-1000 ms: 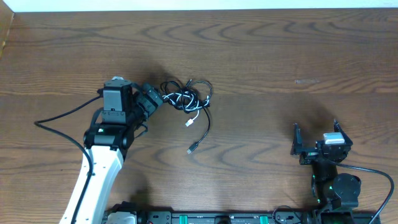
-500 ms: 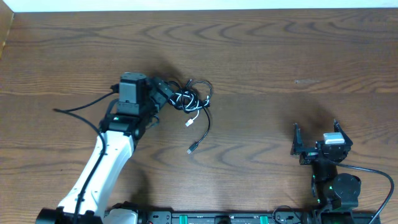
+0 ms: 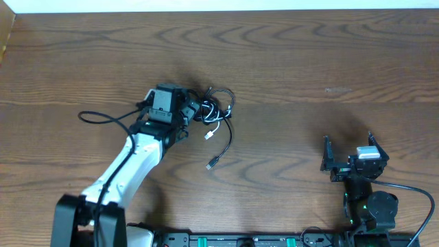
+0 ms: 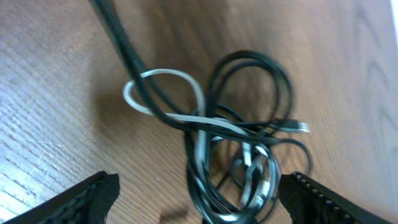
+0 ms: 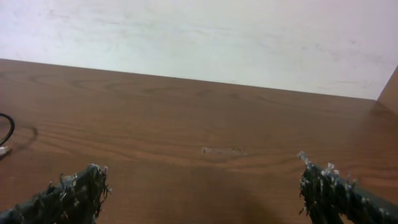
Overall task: Untangle cables
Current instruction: 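Lower the left gripper and grasp the cable bundle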
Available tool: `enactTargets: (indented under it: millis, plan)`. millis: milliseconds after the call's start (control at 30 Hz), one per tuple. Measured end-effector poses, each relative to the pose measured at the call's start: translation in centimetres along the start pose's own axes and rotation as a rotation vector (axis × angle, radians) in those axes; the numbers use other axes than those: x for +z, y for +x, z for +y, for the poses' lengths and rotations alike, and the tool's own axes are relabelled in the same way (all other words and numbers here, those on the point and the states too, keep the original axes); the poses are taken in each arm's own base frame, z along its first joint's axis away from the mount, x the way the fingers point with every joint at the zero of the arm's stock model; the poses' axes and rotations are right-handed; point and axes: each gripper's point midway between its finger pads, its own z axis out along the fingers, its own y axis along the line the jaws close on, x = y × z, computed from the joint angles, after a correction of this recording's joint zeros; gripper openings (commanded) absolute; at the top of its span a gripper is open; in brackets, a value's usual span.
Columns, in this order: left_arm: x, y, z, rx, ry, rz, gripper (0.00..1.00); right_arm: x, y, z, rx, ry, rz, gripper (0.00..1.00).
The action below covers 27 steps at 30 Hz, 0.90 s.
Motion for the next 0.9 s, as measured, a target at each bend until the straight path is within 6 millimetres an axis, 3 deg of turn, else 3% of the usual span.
enactTargets:
  millis: [367, 900]
  plan:
    - [0.5, 0.5, 1.3, -0.053, -0.055, 0.016, 0.86, 0.0, 0.0, 0.0, 0.0, 0.0, 0.0, 0.99]
    - [0.5, 1.0, 1.5, 0.081, -0.059, 0.044, 0.86, 0.0, 0.0, 0.0, 0.0, 0.0, 0.0, 0.99]
